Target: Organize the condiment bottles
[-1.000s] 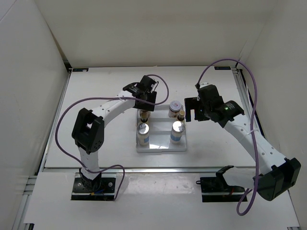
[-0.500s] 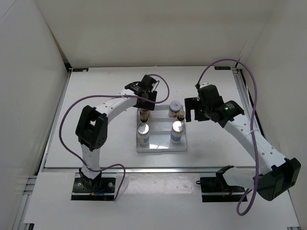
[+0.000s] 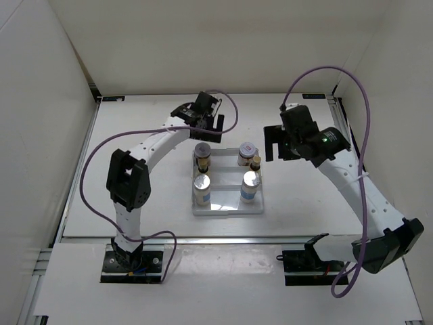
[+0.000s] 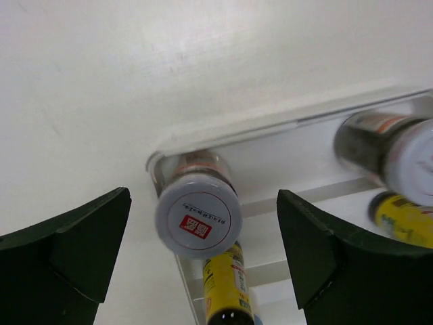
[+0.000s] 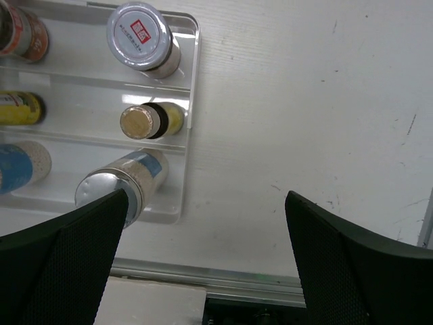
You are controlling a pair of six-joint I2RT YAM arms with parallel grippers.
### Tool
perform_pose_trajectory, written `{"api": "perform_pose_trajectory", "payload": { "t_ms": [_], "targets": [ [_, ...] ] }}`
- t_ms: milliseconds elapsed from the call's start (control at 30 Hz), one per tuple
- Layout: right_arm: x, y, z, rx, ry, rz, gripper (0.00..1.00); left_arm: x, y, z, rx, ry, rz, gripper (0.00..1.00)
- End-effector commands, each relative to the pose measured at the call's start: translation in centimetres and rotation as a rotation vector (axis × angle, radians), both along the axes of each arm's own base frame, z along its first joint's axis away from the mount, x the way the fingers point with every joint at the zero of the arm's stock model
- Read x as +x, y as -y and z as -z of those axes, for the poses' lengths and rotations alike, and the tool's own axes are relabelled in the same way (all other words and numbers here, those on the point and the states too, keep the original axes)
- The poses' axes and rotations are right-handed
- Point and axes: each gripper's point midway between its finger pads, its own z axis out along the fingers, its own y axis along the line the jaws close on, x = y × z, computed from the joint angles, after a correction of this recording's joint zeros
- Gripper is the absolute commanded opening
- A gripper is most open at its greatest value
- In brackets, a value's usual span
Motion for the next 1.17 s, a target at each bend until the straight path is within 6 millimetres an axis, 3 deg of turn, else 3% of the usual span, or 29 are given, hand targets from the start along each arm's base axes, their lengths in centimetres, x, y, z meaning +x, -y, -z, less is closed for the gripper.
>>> {"api": "perform_pose_trajectory", "payload": {
  "t_ms": [0, 33, 100, 133, 167, 200, 233, 267, 300, 333, 367, 400, 433, 467, 533, 600, 733, 800, 1133],
  "targets": [
    [-0.5, 1.8, -3.1, -0.044, 0.045, 0.027, 1.00, 0.6, -2.7, -14.4, -0.079, 0.302, -0.035, 1.00],
    [-0.7, 2.1, -3.7, -0.044, 0.061, 0.034, 1.00, 0.2, -3.5, -16.8, -0.083, 0.357, -0.049, 1.00],
    [-0.8, 2.9, -4.5, -0.065, 0.083, 0.047, 1.00, -1.3, -6.2, -19.3, -0.049, 0.430, -0.109, 1.00],
    [-1.2, 3.3, -4.9, -0.063, 0.093, 0.062, 1.00, -3.6, -8.3, -22.7, -0.077, 0.512, -0.144, 1.00],
    [-1.5, 3.7, -4.7, -0.070, 0.097, 0.069, 1.00, -4.3, -9.7, -24.0, -0.083, 0.577, -0.191, 1.00],
    [-2.1, 4.1, -5.4, -0.039, 0.137, 0.096, 1.00, -5.5, -10.8, -21.0, -0.056, 0.547, -0.204, 1.00],
    [-2.2, 4.5, -5.3, -0.037, 0.161, 0.108, 1.00, -8.2, -12.4, -23.2, -0.128, 0.631, -0.224, 1.00],
    [-1.9, 4.5, -5.5, -0.016, 0.207, 0.118, 1.00, -9.2, -12.5, -22.5, -0.176, 0.646, -0.197, 1.00],
    [-2.5, 5.0, -5.2, 0.000, 0.221, 0.122, 1.00, -9.5, -12.6, -19.3, -0.187, 0.651, -0.180, 1.00],
    [-2.7, 4.8, -5.3, 0.019, 0.230, 0.113, 1.00, -12.0, -13.7, -21.1, -0.261, 0.737, -0.173, 1.00],
    [-2.4, 4.5, -5.7, 0.036, 0.256, 0.099, 1.00, -13.0, -14.1, -20.7, -0.275, 0.769, -0.157, 1.00],
    [-2.2, 4.4, -5.5, 0.038, 0.259, 0.099, 1.00, -13.5, -14.6, -18.2, -0.246, 0.785, -0.135, 1.00],
    [-2.0, 4.6, -5.8, 0.035, 0.275, 0.112, 1.00, -14.2, -15.8, -17.8, -0.223, 0.830, -0.150, 1.00],
    [-1.5, 4.5, -5.9, 0.027, 0.288, 0.112, 1.00, -15.9, -17.3, -18.9, -0.236, 0.920, -0.160, 1.00],
    [-0.8, 5.0, -5.9, -0.011, 0.299, 0.139, 1.00, -17.1, -18.9, -16.5, -0.149, 0.993, -0.133, 1.00],
    [-0.3, 5.0, -5.8, -0.021, 0.302, 0.149, 1.00, -17.5, -19.6, -16.0, -0.122, 1.039, -0.128, 1.00],
    [-0.7, 5.2, -5.1, -0.003, 0.292, 0.182, 1.00, -17.7, -20.5, -17.3, -0.147, 1.072, -0.199, 1.00],
    [-1.0, 5.3, -4.5, 0.006, 0.291, 0.190, 1.00, -17.0, -20.5, -16.3, -0.107, 1.011, -0.209, 1.00],
    [-1.9, 7.6, -5.7, -0.023, 0.402, 0.229, 1.00, -16.5, -20.3, -16.0, -0.094, 0.945, -0.222, 1.00]
  ]
}}
